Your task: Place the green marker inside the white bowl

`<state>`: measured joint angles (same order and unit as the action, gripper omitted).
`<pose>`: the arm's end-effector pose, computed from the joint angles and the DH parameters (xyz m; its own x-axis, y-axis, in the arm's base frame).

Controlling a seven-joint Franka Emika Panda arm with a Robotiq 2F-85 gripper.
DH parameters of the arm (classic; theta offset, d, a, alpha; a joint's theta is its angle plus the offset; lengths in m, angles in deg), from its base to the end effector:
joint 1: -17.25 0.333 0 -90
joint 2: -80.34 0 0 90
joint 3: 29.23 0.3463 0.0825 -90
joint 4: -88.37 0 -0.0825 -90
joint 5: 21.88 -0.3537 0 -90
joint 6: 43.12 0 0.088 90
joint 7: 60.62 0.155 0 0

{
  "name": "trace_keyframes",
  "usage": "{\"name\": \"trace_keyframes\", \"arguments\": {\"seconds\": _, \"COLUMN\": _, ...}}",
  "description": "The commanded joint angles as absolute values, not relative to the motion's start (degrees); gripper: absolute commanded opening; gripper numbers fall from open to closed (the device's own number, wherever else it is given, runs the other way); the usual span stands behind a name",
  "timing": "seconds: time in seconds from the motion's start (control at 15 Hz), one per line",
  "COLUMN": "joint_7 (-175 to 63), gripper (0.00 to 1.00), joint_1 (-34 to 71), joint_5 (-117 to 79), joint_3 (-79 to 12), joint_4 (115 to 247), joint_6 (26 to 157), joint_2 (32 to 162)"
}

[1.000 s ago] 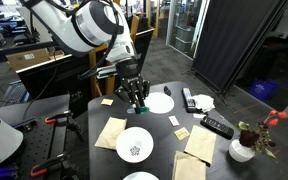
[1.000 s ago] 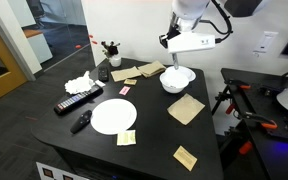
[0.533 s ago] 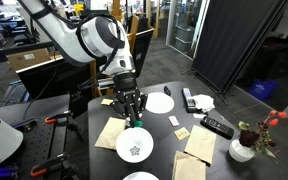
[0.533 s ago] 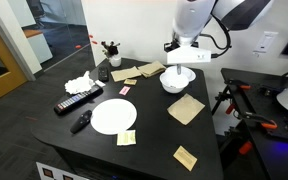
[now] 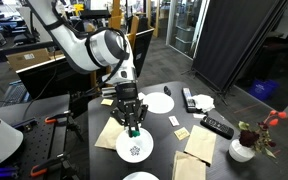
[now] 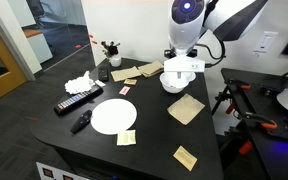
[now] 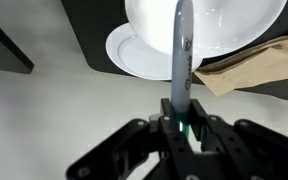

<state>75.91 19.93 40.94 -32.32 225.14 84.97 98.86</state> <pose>0.4516 -0.0647 0.1869 0.1281 -0.7012 0.7014 -0.9892 -0.0393 0.1413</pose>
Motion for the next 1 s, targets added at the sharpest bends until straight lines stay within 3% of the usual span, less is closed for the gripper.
{"name": "trace_keyframes", "arguments": {"seconds": 0.0, "joint_7": 77.3, "gripper": 0.06, "joint_1": 19.9, "joint_5": 40.8, "joint_3": -32.1, "joint_4": 222.0, "joint_6": 82.5, "joint_2": 101.6}}
{"name": "trace_keyframes", "arguments": {"seconds": 0.87, "joint_7": 75.4, "gripper": 0.06, "joint_1": 20.1, "joint_5": 38.4, "joint_3": -31.9, "joint_4": 215.7, "joint_6": 82.4, "joint_2": 108.9}}
{"name": "trace_keyframes", "arguments": {"seconds": 0.93, "joint_7": 75.4, "gripper": 0.47, "joint_1": 20.2, "joint_5": 38.2, "joint_3": -32.0, "joint_4": 215.3, "joint_6": 82.3, "joint_2": 109.2}}
